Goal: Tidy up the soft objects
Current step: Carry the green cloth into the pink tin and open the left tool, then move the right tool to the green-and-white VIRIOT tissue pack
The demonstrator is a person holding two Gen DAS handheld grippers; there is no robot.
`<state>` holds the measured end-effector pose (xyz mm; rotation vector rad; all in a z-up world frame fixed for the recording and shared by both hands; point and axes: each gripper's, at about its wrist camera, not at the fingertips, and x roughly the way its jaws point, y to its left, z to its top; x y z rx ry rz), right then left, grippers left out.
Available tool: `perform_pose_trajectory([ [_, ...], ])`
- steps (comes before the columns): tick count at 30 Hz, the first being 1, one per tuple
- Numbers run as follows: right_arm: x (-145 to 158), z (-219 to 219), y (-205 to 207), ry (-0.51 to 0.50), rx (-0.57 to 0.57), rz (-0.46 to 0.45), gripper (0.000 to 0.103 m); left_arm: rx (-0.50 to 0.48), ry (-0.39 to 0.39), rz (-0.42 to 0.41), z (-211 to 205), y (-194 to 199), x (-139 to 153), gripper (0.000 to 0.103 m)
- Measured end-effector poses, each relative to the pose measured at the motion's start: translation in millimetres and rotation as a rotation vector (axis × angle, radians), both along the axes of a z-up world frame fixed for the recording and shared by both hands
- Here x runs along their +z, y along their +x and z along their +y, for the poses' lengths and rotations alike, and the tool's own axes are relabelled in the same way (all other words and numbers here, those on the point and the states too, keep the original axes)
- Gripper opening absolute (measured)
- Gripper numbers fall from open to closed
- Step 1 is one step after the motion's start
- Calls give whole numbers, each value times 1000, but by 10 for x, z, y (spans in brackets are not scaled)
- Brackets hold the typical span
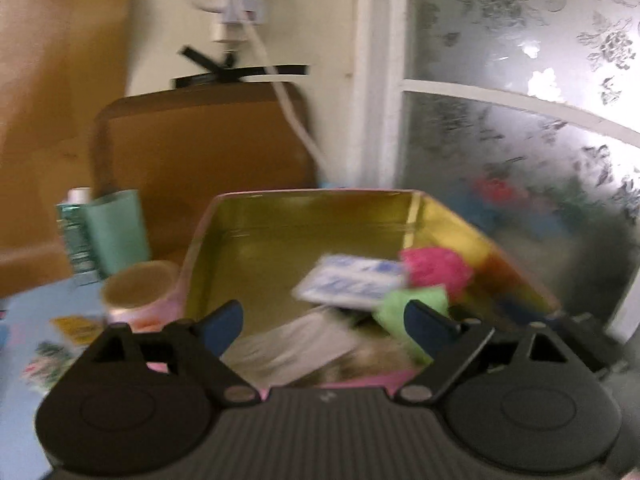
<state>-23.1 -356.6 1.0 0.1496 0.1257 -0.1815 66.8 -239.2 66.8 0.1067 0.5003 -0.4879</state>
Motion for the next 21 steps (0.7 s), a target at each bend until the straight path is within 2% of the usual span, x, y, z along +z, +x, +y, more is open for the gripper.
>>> perform_pose_trajectory([
  [4,-47,125,-223,-7,26,-51,48,65,19,-33,448,-136,-113,92],
  [6,-53,286,-314,-20,68,-64,48,110,14,-24,743,-189,-197,93],
  [9,-62,541,-289,-35,179,-37,48,207,18,18,1170,-148,-282,94],
  [13,-128,918,-139,-24,392,81,49,405,60,111,1831,-23,-514,93],
  [16,-173,1261,84,-38,561,248,52,554,102,177,2287,60,-636,93],
  [17,-169,1371,145,-61,604,287,59,576,80,193,2437,71,-657,94],
  [18,-169,1486,219,-75,659,331,65,609,67,197,2605,66,-663,94],
  [19,-167,1604,314,-81,709,368,65,664,104,181,2716,77,-670,94],
  [21,-140,1778,445,-114,725,373,65,704,102,169,2902,82,-672,94],
])
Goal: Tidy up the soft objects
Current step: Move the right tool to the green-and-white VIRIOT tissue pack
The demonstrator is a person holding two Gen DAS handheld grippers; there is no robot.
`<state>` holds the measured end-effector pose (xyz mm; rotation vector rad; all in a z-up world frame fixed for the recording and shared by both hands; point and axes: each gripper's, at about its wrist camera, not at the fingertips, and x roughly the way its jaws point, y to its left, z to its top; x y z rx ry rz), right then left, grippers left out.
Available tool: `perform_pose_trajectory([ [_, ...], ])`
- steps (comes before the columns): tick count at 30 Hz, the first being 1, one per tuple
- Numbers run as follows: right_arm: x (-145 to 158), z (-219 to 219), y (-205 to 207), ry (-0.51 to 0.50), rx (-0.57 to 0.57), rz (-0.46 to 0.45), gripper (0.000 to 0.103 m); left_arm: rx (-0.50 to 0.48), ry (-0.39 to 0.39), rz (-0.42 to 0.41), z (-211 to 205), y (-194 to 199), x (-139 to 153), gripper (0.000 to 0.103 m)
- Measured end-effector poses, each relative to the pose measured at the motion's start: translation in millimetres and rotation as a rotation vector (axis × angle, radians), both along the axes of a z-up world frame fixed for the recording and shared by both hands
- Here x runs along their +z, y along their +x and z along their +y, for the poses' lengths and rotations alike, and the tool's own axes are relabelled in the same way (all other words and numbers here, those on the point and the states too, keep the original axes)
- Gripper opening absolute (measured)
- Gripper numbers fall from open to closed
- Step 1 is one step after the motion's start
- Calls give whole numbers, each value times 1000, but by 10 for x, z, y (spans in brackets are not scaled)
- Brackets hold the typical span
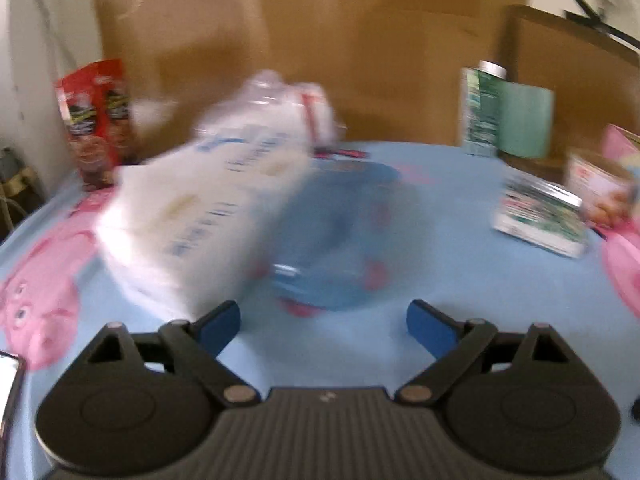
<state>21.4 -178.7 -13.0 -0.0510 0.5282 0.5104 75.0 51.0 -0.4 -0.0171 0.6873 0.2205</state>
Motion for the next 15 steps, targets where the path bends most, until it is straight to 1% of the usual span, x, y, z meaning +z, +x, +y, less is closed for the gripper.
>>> perform_pose_trajectory([
  [1,32,83,124,-18,2,-8,65,5,-50,7,95,12,-8,94],
  [2,57,142,236,-21,-6,-9,65,10,-92,1,159,15,-12,96],
  [3,74,187,331,-13,-20,-6,65,12,-113,-12,183,1,-1,97],
  [5,102,286,650,13,-61,17,67,9,-104,-11,162,-11,4,97],
  [6,93,309,759,19,-84,32,71,7,-95,-8,153,-15,5,97],
  [7,85,347,898,27,-116,55,79,6,-88,-4,142,4,-5,97],
  [9,65,412,1140,70,-165,101,90,5,-82,2,117,10,-21,97],
  [10,64,440,1156,88,-178,104,95,5,-79,4,110,14,-24,97],
  [12,63,528,1245,102,-202,118,99,5,-78,5,107,13,-28,97],
  [15,40,644,1298,56,-219,121,102,5,-86,2,125,11,-44,98],
])
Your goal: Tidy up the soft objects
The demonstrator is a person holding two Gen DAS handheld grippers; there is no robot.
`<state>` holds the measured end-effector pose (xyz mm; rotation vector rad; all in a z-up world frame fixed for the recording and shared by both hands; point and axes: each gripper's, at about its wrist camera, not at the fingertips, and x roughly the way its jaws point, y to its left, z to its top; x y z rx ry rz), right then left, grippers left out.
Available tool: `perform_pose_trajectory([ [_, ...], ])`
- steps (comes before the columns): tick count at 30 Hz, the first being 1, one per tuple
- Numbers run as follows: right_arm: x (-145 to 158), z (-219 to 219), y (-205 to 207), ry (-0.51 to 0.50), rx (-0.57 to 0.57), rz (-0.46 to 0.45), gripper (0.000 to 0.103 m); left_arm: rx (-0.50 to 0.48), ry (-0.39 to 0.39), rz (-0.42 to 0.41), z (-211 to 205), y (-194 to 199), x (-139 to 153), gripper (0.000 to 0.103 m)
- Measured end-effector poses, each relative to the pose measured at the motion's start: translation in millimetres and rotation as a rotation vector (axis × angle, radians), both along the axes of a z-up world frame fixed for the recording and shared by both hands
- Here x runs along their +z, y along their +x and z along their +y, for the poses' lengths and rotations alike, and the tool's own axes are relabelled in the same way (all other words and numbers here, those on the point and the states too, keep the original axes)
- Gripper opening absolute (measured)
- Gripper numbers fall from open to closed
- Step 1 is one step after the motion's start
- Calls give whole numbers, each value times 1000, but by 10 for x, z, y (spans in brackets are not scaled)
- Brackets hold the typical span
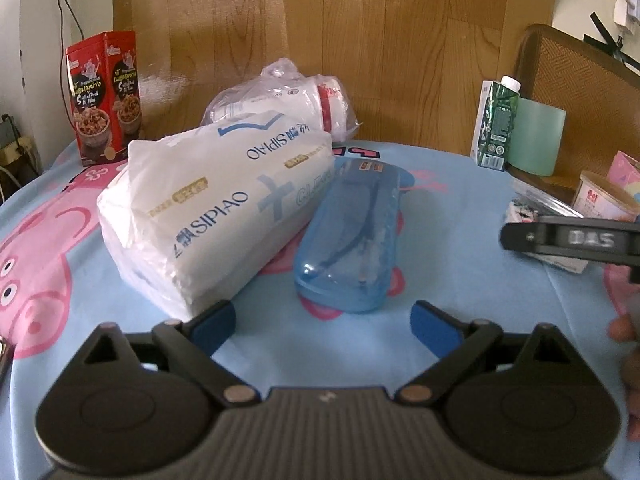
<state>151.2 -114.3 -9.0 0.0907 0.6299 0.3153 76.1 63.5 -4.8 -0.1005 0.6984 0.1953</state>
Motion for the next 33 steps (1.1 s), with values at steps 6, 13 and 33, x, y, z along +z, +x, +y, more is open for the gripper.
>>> perform_pose_trajectory([
  [6,-13,146,171,-94,-3,13,103,-2,5,2,-2,1,-2,98],
  [13,-13,135,176,-127,10,-30,77,-1,12,7,-13,-2,-3,98],
  [33,-101,-365,-1346,-159,350,-132,78,-5,31,21,-37,-1,-16,102],
])
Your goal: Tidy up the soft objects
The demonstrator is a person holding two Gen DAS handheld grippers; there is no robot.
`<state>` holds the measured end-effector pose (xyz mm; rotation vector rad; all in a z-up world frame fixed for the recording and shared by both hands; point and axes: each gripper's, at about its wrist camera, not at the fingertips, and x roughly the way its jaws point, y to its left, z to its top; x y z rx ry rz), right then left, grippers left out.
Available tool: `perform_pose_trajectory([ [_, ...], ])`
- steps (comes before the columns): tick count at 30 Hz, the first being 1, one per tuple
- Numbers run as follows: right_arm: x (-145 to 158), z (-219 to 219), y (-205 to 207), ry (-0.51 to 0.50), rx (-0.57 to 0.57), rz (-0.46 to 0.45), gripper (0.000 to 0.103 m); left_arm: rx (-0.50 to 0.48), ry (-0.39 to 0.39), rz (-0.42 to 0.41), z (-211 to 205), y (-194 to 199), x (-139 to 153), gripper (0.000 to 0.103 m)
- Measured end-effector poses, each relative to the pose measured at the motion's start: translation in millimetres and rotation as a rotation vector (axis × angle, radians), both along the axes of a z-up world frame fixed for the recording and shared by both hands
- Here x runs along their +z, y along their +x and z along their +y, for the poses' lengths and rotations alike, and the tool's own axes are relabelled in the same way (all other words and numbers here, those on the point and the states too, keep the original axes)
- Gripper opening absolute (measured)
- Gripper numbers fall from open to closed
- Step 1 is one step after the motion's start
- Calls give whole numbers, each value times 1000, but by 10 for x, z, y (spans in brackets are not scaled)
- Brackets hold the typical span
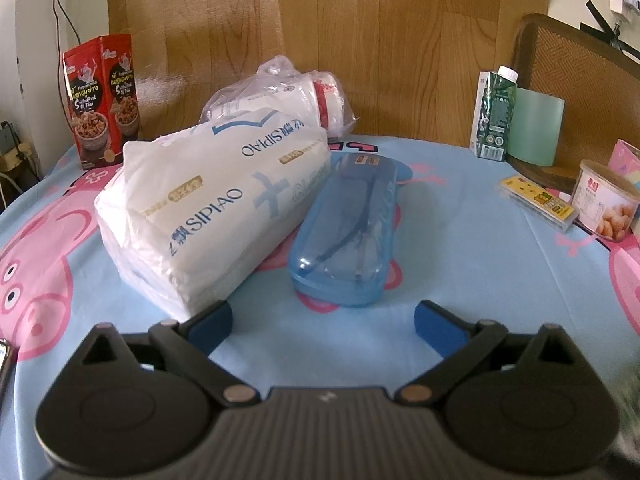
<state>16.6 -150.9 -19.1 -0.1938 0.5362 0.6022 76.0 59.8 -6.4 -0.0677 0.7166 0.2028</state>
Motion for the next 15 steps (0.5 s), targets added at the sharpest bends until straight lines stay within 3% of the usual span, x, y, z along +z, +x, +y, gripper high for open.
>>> perform_pose_trajectory([
  [3,-20,-118,-200,22,-19,4,79,1,2,2,-5,3,0,102],
  [9,-54,-236,-369,48,-60,11,92,2,4,3,-9,-3,-2,102],
  [15,-83,-269,-465,42,-59,-1,93,5,8,4,-19,-14,-4,102],
])
